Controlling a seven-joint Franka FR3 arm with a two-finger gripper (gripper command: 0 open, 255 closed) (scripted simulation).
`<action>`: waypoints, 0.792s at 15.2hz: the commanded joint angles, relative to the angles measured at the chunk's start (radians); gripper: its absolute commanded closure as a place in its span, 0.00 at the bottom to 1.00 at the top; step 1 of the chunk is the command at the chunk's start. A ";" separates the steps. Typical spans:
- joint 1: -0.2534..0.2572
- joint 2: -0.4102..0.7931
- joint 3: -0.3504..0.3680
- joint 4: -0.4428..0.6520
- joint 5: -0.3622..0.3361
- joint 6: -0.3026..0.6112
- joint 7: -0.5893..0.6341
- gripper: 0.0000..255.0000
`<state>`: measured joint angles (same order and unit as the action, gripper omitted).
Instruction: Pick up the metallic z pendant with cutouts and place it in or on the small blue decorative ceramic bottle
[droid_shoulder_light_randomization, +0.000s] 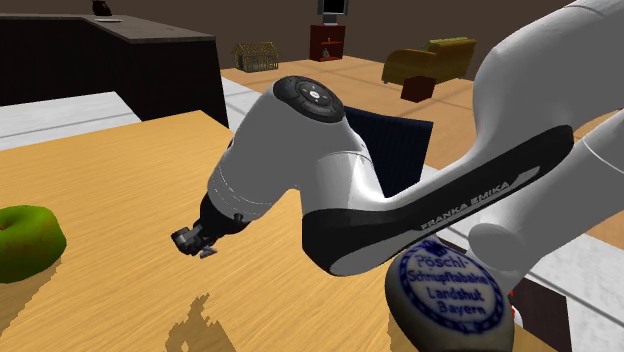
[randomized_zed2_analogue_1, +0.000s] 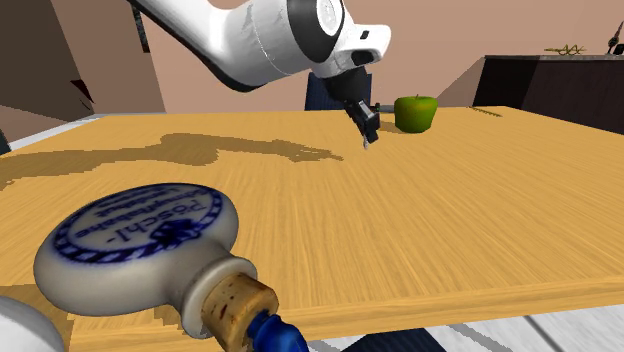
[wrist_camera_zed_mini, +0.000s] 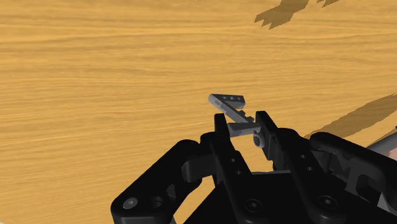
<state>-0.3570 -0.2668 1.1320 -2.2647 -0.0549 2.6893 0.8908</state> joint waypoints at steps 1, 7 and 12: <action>0.026 -0.011 -0.028 0.017 0.022 -0.028 -0.020 1.00; 0.078 -0.041 -0.094 0.068 0.070 -0.107 -0.069 1.00; 0.105 -0.060 -0.133 0.116 0.097 -0.172 -0.099 1.00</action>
<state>-0.2562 -0.3245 1.0063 -2.1599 0.0373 2.5315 0.7979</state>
